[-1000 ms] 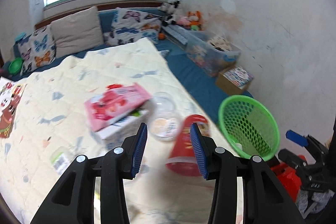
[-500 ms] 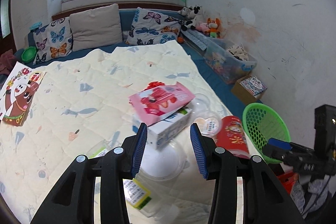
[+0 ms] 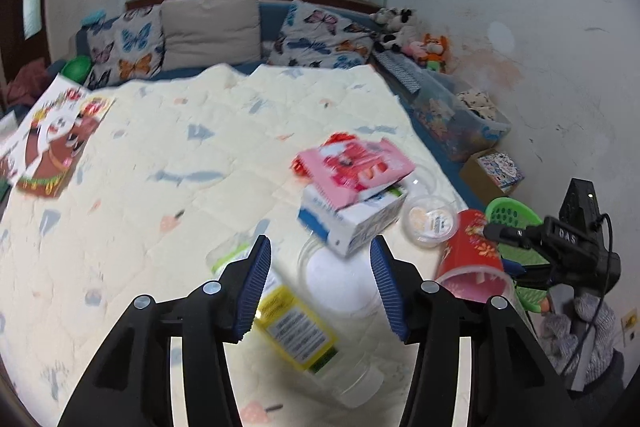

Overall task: Collect trash
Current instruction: 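Grasp the clear yellow-label bottle with the left tool while the right tool grasps the red snack cup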

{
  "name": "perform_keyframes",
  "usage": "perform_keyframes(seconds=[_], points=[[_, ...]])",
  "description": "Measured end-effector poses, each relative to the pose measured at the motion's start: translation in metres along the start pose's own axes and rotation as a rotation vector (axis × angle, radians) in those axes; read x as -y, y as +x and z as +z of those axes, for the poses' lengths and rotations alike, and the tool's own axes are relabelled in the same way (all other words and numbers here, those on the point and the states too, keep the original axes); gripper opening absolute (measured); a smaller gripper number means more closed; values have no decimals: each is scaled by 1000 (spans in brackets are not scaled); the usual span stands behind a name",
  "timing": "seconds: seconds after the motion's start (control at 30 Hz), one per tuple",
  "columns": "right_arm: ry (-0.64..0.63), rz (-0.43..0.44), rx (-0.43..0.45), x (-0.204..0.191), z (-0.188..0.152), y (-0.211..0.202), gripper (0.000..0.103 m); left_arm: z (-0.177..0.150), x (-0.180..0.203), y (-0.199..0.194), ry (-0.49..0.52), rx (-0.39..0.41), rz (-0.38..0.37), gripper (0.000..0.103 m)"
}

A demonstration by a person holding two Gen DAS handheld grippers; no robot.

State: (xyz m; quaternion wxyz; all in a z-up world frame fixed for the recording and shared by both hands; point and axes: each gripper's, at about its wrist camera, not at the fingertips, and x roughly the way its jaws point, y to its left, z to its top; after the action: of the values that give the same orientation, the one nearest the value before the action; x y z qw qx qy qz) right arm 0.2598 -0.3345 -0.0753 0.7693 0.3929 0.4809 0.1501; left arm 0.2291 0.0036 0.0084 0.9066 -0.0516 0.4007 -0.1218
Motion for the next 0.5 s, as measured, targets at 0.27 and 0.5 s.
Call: perform_keyframes(seconds=[0.27, 0.5], points=[[86, 54, -58, 11, 1, 15, 77, -15, -23, 5, -114, -42, 71, 59], [40, 80, -28, 8, -8, -2, 73, -22, -40, 24, -236, -112, 81, 67]])
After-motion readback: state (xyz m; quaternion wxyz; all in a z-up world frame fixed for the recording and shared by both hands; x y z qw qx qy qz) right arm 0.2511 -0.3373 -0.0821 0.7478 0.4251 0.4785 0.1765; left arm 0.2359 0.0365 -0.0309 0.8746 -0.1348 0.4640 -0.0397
